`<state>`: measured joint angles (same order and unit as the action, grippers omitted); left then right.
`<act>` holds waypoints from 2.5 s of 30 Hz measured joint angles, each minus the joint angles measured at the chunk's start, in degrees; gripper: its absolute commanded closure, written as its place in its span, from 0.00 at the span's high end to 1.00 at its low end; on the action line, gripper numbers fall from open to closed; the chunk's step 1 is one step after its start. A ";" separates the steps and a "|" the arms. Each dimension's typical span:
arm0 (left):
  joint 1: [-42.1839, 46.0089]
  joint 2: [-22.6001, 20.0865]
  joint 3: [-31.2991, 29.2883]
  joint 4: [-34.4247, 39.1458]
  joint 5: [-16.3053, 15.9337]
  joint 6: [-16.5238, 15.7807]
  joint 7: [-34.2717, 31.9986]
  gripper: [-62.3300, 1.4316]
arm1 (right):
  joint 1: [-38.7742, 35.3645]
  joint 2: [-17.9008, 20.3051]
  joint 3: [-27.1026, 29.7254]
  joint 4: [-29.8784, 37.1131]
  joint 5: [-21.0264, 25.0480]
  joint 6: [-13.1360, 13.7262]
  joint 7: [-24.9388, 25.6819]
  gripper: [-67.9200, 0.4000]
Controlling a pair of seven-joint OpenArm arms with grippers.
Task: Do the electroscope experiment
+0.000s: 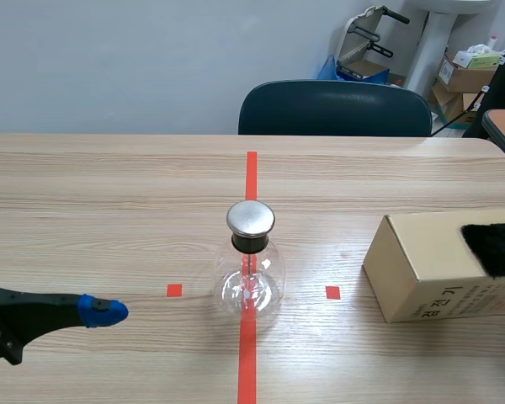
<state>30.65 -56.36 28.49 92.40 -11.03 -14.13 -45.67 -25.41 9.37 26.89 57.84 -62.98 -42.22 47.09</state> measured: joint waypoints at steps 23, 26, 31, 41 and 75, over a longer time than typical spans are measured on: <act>-7.28 16.98 0.00 -0.04 0.57 2.82 19.12 0.22 | -1.33 0.98 -9.35 25.55 1.99 3.89 -19.54 0.03; -8.37 19.93 -0.07 -0.20 3.61 5.38 21.22 0.11 | -1.31 0.98 -12.72 26.71 0.33 3.87 -22.23 0.03; -9.44 21.09 0.00 -1.73 3.85 8.20 20.61 0.07 | -1.33 0.96 -19.10 28.61 -2.49 3.87 -27.63 0.03; -13.94 20.98 0.48 -13.16 1.49 10.08 19.89 0.07 | -1.01 0.98 -31.04 29.46 -9.86 3.34 -38.21 0.03; -29.57 24.50 14.51 -30.01 -4.50 14.45 17.75 0.06 | 2.84 1.92 -49.13 29.46 -18.88 11.98 -61.77 0.03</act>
<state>1.08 -31.86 43.00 62.39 -15.53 0.32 -27.92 -22.57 11.29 -22.24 87.31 -81.87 -30.24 -14.68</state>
